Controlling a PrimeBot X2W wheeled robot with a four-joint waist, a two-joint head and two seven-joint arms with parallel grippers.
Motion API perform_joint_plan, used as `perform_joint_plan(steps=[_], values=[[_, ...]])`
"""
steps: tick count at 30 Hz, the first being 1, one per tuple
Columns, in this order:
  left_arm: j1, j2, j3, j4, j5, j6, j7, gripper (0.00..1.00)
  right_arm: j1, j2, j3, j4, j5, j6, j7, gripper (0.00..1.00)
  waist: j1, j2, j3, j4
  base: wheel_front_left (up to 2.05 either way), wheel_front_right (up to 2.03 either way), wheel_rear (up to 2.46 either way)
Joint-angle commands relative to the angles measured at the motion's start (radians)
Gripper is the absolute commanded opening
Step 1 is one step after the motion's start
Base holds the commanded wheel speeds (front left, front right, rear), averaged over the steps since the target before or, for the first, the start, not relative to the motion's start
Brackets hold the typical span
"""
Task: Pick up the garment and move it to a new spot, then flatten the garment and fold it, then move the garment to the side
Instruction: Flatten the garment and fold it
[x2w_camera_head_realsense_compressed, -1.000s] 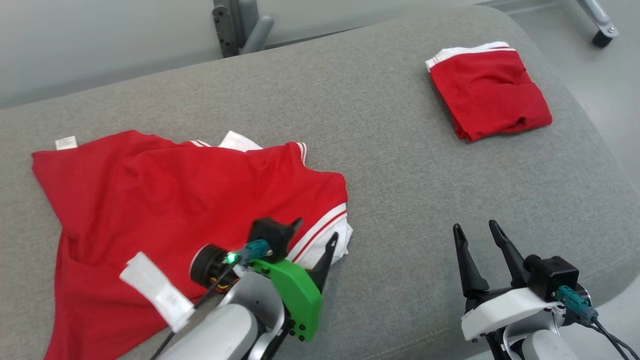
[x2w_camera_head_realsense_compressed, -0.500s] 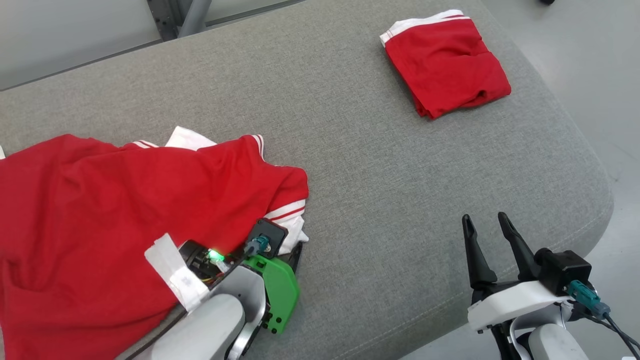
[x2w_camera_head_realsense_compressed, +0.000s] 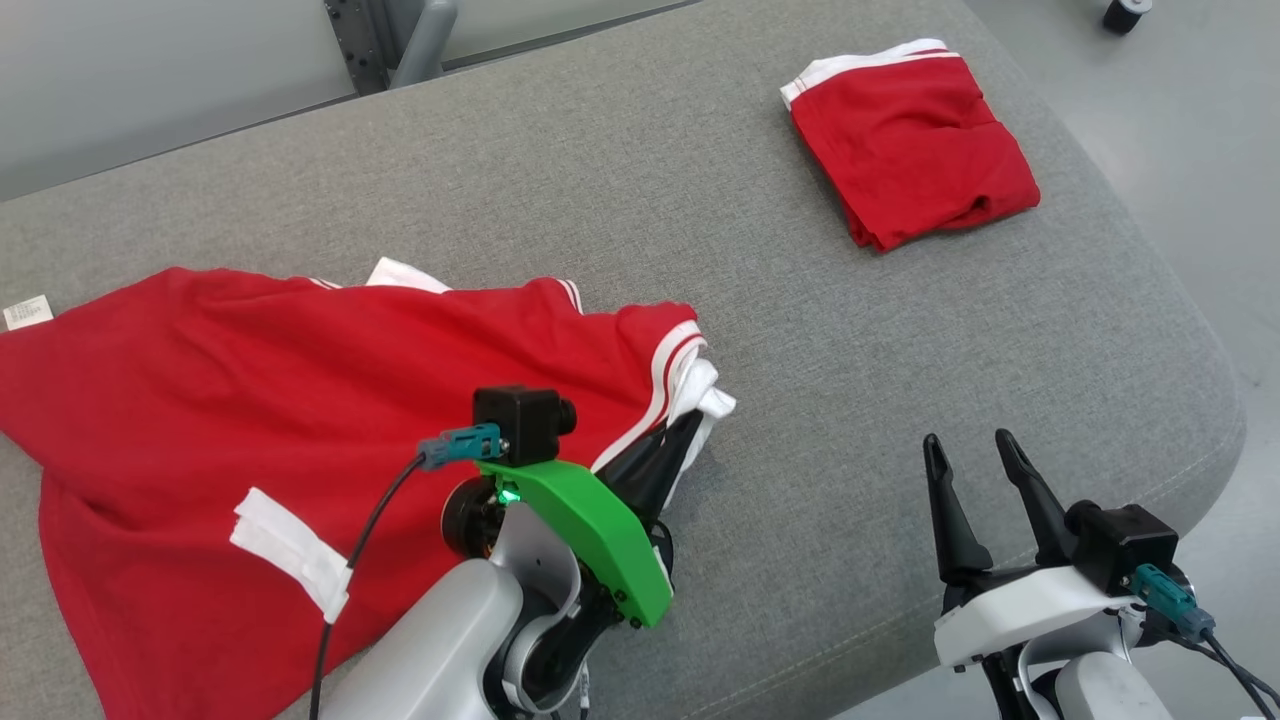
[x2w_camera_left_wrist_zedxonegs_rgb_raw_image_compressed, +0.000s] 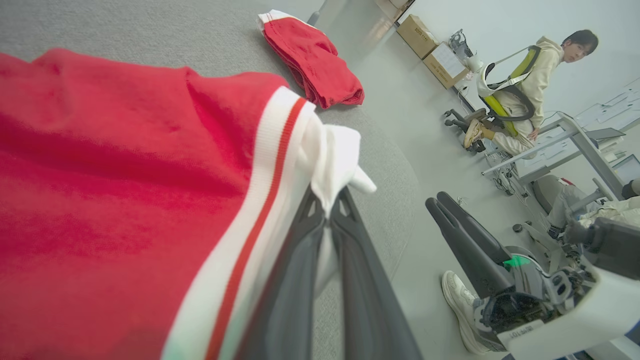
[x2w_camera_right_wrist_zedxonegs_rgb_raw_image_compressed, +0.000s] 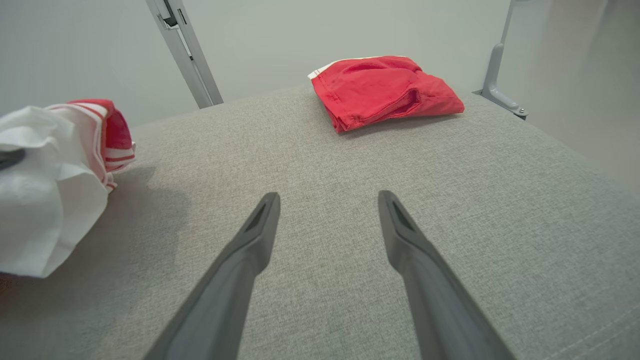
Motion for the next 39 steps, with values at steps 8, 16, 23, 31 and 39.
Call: perform_joint_plan(steps=[8,16,23,31,39], values=[[0.042,-0.046,0.015,0.104,-0.048,-0.053,-0.074,1.00,0.002,-0.001,0.003,0.008,-0.017,-0.002,-0.003,1.00,0.0000,0.0007,0.009,-0.014,0.00,0.00,0.00],[0.043,-0.003,0.086,0.102,0.030,-0.065,-0.287,1.00,0.023,-0.001,-0.016,0.007,-0.035,-0.002,-0.003,1.00,0.0000,0.0007,-0.013,0.008,0.00,0.00,0.00],[0.144,0.083,0.150,0.055,0.185,0.028,-0.357,1.00,0.035,-0.001,-0.054,-0.022,-0.109,-0.002,-0.003,1.00,0.0000,0.0007,-0.062,0.077,0.00,0.00,0.00],[0.380,0.129,0.358,-0.048,0.435,0.090,-0.360,1.00,0.039,-0.001,-0.118,-0.074,-0.266,-0.002,-0.003,1.00,0.0000,0.0007,-0.153,0.215,0.00,0.00,0.00],[0.519,0.112,0.557,-0.031,0.496,0.039,-0.360,1.00,0.065,-0.001,-0.139,-0.044,-0.326,-0.002,-0.003,1.00,0.0000,0.0007,-0.201,0.310,0.00,0.00,0.00]])
